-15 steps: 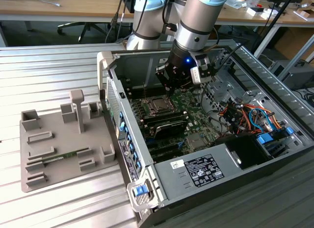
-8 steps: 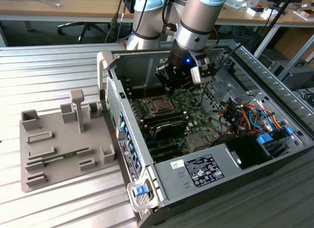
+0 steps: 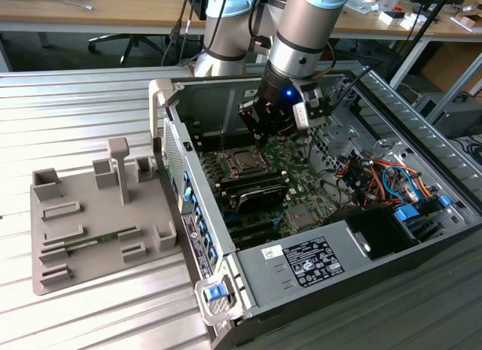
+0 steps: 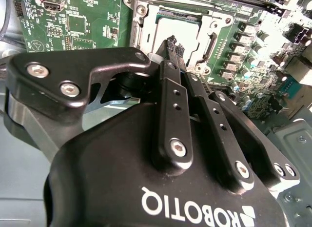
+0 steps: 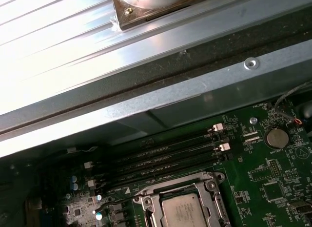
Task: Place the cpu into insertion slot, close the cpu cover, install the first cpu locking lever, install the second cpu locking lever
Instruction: 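Install the first cpu locking lever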
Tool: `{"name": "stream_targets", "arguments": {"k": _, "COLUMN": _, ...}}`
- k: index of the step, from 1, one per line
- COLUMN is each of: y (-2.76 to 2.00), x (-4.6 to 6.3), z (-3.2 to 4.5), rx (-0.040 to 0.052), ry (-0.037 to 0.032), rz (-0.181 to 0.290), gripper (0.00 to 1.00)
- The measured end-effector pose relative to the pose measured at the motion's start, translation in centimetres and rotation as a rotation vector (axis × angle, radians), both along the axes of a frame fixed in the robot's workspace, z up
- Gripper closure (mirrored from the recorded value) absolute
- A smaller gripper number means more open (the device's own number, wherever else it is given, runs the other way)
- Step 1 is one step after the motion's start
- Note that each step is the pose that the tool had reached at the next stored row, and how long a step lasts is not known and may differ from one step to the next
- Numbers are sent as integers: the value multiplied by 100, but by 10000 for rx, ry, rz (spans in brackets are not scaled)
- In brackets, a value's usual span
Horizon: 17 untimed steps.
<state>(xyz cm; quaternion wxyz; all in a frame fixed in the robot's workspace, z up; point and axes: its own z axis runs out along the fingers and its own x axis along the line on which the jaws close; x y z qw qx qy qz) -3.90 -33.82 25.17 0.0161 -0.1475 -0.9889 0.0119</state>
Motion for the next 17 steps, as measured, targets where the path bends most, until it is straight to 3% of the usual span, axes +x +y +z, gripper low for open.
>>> {"name": "stream_targets", "arguments": {"k": 17, "y": 0, "x": 0, "z": 0, "rx": 0, "ry": 0, "rz": 232, "gripper": 90}}
